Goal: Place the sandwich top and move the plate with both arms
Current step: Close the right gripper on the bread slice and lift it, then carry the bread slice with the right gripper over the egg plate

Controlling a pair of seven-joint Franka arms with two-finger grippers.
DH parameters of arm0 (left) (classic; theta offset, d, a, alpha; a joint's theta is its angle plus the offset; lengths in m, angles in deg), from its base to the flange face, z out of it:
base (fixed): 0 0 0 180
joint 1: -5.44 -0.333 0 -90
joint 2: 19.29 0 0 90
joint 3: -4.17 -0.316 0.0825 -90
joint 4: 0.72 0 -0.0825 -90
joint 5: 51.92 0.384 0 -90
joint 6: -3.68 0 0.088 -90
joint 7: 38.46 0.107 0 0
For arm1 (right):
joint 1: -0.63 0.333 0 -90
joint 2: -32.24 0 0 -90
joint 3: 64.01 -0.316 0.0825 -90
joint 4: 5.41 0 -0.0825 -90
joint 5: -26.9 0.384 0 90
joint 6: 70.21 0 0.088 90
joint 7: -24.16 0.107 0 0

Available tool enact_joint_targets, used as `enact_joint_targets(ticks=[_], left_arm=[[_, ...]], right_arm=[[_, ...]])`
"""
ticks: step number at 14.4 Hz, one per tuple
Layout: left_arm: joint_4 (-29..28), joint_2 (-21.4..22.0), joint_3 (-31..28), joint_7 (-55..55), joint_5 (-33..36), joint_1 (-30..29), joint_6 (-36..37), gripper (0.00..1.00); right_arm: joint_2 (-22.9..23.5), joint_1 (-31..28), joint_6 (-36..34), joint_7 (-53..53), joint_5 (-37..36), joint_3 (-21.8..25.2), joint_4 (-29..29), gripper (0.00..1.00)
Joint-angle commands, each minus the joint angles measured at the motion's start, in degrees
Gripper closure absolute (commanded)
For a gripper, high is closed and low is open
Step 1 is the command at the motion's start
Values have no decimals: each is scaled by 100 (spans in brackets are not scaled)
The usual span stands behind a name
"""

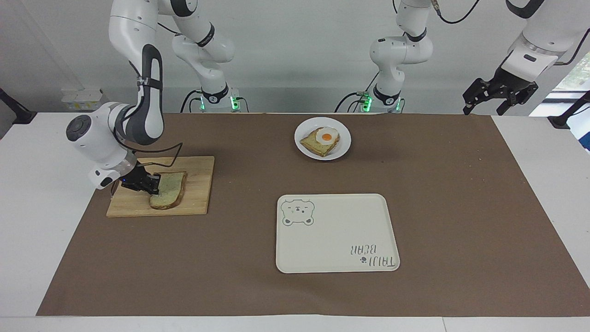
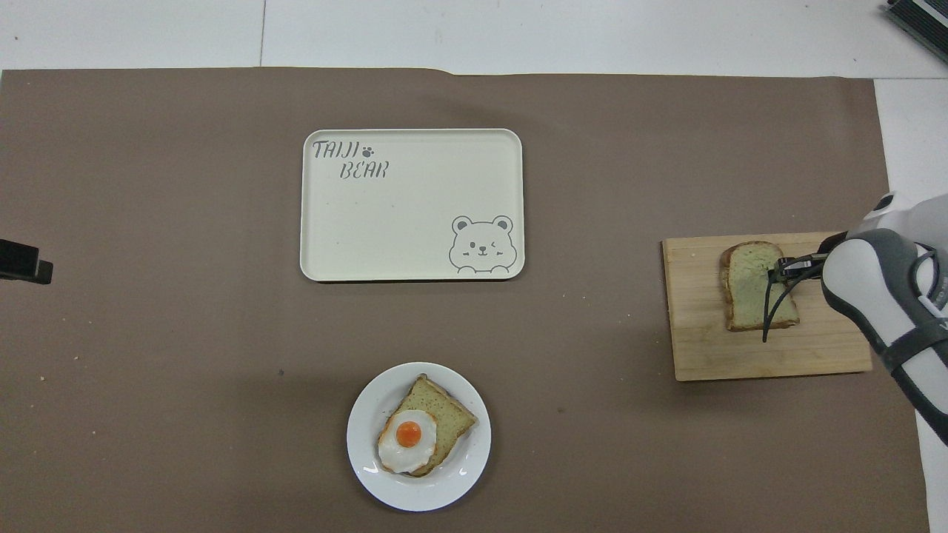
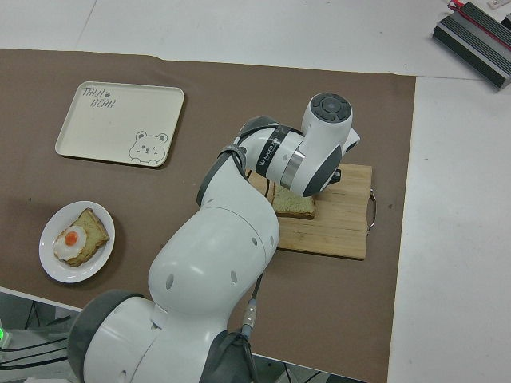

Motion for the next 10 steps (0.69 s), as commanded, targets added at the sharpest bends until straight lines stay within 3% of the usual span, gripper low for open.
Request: enact_joint_targets(ticks=[1,7,10], left_arm=[[-41,75,14,-38,-10,-31,20,0],[-41,75,6,-38,-10,-31,20,0],[-41,75,6,-38,-10,-31,20,0]], right_arm=[[-84,9,-130,-37,142,-57,151,100],[-234,282,-1683,-29,124,-84,1090,100],[-400,475,-2221,-46,142,-119,1232,100]])
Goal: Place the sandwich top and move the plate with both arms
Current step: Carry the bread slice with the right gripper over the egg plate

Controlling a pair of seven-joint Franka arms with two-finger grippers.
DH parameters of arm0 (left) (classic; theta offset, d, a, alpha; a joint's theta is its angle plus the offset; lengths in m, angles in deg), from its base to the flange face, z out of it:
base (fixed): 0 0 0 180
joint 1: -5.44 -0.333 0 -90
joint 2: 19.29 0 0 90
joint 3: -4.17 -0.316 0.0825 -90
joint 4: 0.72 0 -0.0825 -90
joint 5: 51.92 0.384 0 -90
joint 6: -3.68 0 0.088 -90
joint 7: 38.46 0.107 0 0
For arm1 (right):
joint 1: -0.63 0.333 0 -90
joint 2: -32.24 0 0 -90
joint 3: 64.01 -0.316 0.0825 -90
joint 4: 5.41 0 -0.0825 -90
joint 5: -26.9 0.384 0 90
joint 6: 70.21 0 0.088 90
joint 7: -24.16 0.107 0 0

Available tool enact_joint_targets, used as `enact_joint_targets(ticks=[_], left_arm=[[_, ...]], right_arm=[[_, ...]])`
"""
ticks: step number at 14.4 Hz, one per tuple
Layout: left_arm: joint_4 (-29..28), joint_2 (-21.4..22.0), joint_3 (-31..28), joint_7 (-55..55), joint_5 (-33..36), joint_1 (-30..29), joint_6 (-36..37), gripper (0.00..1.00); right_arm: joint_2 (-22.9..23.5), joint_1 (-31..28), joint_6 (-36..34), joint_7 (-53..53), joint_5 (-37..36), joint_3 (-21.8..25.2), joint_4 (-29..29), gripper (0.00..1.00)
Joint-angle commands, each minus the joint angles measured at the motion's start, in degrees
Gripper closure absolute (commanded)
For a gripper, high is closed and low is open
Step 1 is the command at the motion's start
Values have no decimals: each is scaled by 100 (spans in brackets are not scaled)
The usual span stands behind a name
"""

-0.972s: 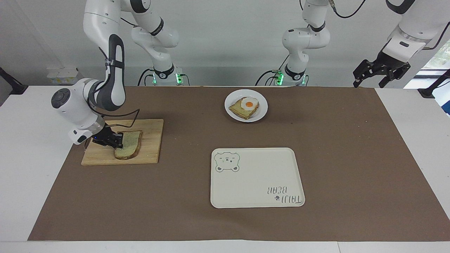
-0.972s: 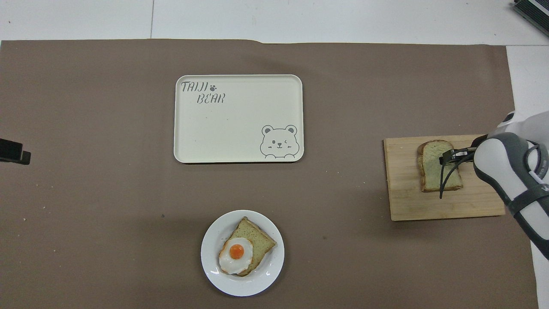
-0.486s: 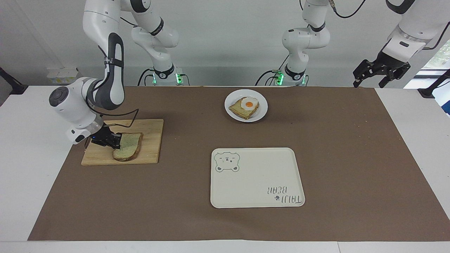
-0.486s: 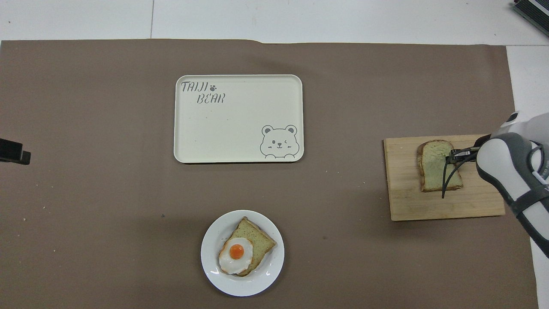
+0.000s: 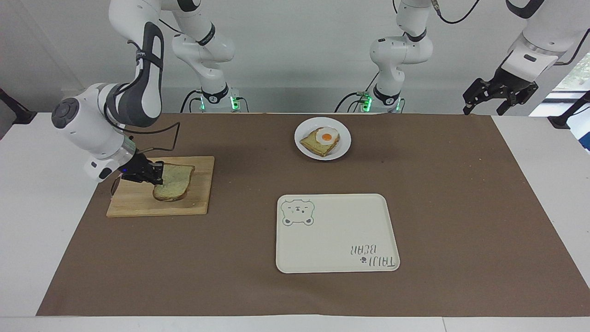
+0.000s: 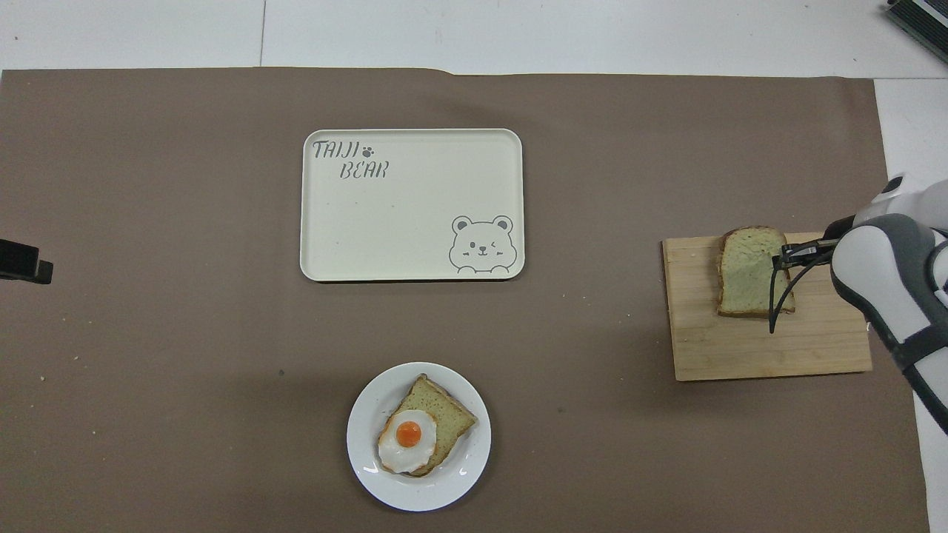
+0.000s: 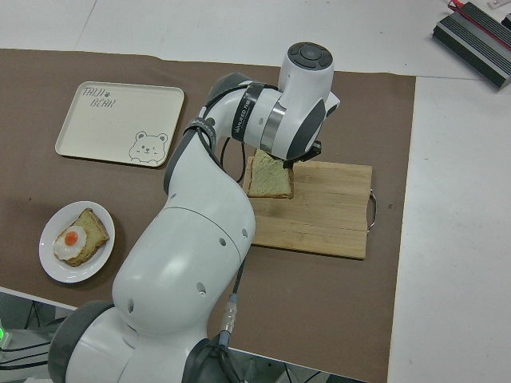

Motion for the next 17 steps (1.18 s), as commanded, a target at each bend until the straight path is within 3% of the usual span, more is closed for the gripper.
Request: enact_joint_targets(ticks=[1,5,17], left_arm=[[-41,75,6,-38,-10,-31,20,0],[-41,75,6,-38,-10,-31,20,0],[-24,83,15,-65,-10,13,345,0]], right_arm=[[-124,53,-397,-46,140,-137,62,100],[-221,123,-943,-37,509,-260,27,100],[-756,1950,-742,1982,545,-313,-754,100]])
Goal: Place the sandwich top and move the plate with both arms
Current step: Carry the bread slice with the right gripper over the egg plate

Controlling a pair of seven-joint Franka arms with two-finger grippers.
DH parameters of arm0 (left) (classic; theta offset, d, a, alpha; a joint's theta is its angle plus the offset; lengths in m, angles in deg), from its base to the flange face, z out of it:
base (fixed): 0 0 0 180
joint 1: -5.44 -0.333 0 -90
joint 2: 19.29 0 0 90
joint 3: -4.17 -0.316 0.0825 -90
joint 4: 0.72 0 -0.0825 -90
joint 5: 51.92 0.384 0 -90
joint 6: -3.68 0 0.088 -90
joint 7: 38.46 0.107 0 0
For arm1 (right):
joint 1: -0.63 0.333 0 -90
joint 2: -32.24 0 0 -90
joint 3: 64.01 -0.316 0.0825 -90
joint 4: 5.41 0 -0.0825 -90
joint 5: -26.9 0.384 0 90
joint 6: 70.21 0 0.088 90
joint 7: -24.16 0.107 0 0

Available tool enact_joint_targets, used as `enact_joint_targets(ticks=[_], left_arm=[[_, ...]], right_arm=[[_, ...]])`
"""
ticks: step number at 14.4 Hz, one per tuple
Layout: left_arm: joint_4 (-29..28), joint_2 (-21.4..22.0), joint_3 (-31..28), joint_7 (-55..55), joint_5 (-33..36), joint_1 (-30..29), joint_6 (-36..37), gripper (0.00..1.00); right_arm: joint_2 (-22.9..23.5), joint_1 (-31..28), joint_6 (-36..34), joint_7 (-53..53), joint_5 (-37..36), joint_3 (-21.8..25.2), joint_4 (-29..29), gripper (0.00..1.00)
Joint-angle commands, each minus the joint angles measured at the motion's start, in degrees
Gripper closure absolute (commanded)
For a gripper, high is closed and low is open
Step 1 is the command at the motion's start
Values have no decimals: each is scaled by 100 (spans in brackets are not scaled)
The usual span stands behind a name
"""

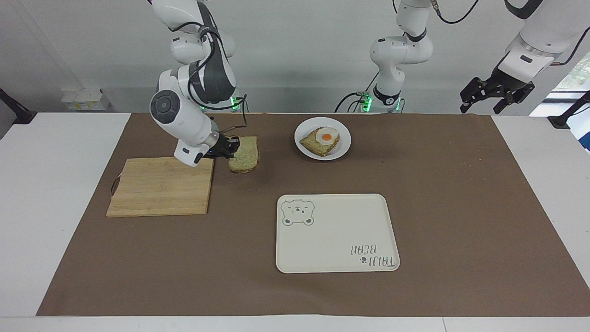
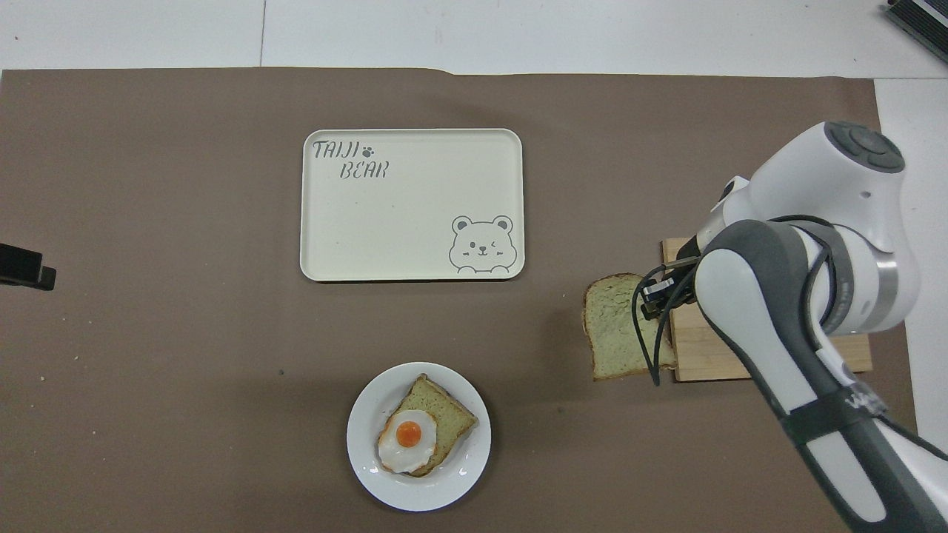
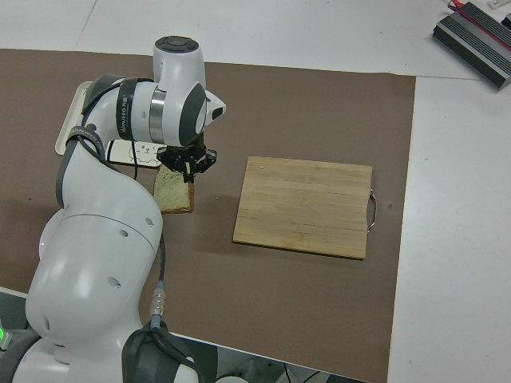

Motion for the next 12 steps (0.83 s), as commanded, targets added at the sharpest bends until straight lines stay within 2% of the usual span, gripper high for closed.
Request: enact_joint_targets(ticks=[1,5,8,10,12], left_arm=[[-32,82,-30,-67,-8,-18,118,0],[-23,82,-30,-40,-8,-27,118,0],[-49,91,-30,-41,-17,-36,65,0],[-49,91,-30,-40,-8,-18,65,0],[-49,91,-30,-58,-43,-18,74,0]], right_arm=[[-375,331,171,356,142,-10,-461,100],[-630,885,794,884,413,-19,-918,100],[-700,1420,883,1690,511,-28,-937,100],[-666,1764,971,2096,511,-28,-937,100],[-491,2133,1556,2500,703,-28,-937,100]])
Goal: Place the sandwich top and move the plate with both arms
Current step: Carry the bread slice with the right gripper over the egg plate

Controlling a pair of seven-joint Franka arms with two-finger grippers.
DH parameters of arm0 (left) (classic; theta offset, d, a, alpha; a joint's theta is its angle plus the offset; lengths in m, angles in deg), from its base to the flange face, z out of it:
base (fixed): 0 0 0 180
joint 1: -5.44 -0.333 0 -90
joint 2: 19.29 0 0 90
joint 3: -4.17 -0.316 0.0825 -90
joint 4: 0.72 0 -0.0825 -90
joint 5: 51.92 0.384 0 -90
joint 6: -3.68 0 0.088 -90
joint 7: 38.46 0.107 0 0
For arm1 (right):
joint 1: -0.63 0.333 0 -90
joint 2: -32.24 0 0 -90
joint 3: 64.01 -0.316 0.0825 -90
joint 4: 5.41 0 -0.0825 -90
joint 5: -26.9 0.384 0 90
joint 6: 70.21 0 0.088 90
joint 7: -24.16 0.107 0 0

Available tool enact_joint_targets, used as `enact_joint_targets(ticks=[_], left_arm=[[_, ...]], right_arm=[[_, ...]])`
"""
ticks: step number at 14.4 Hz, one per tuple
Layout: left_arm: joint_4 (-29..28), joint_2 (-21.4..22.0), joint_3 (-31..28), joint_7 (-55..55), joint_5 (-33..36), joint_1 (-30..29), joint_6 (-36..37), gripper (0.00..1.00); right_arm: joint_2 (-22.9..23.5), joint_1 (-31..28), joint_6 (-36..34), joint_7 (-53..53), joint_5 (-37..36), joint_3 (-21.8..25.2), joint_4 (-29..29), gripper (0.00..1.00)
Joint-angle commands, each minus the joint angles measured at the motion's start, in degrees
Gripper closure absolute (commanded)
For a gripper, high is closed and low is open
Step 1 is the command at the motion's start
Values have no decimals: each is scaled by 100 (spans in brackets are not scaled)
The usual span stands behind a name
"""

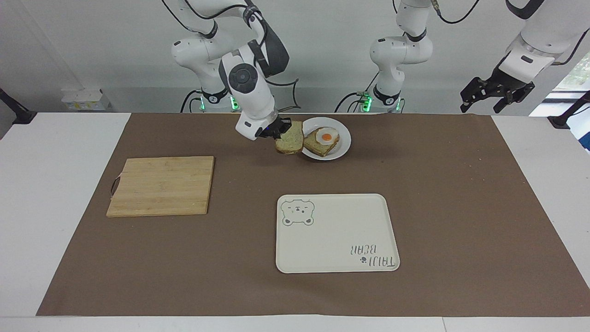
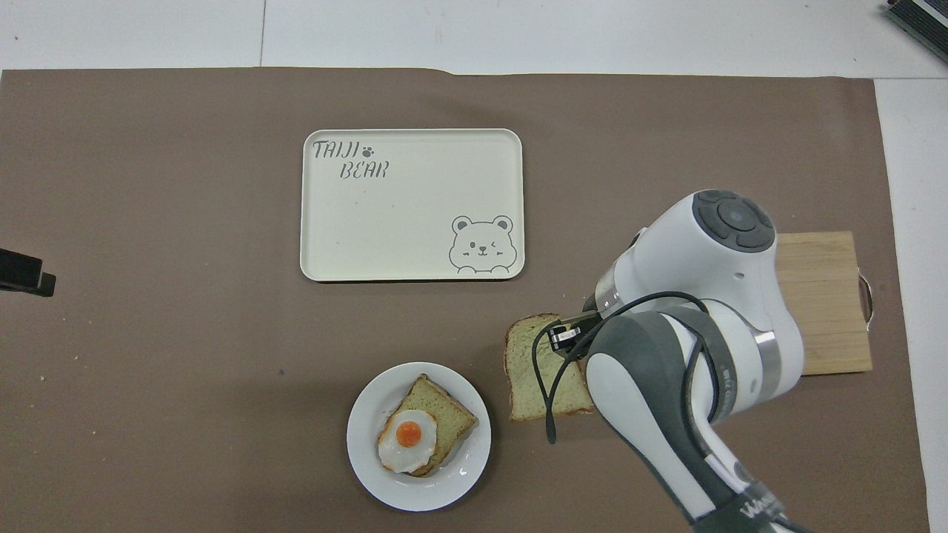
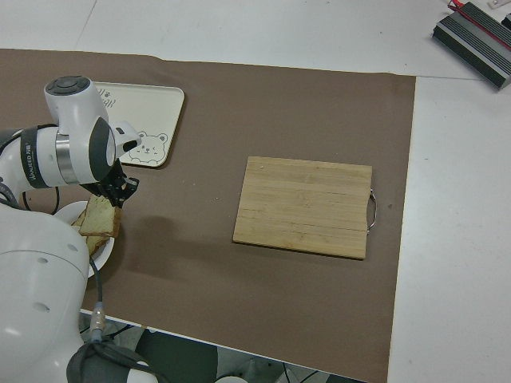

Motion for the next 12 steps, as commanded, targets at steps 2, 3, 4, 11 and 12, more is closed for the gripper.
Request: enact_joint_targets(ticks=[2,3,4,11,12], left_arm=[[-49,91,4,-51,-32,-14,65,0],[-49,91,4,-60,-41,-5,65,0],[-49,91,-5,-51,-32,-23,38,0],[-49,91,-13,-25,-32,-40,91,0],[-49,91,-13,-33,-32,-40,91,0]], right_arm=[[231,502,910,367,442,-2,-140,100],[311,625,1103,376,521,-2,-123,100],[355,714,1244,367,548,-2,-122,100],[786,1048,1650,219,574,-2,-140,100],[795,1049,1650,105,574,-2,-140,100]])
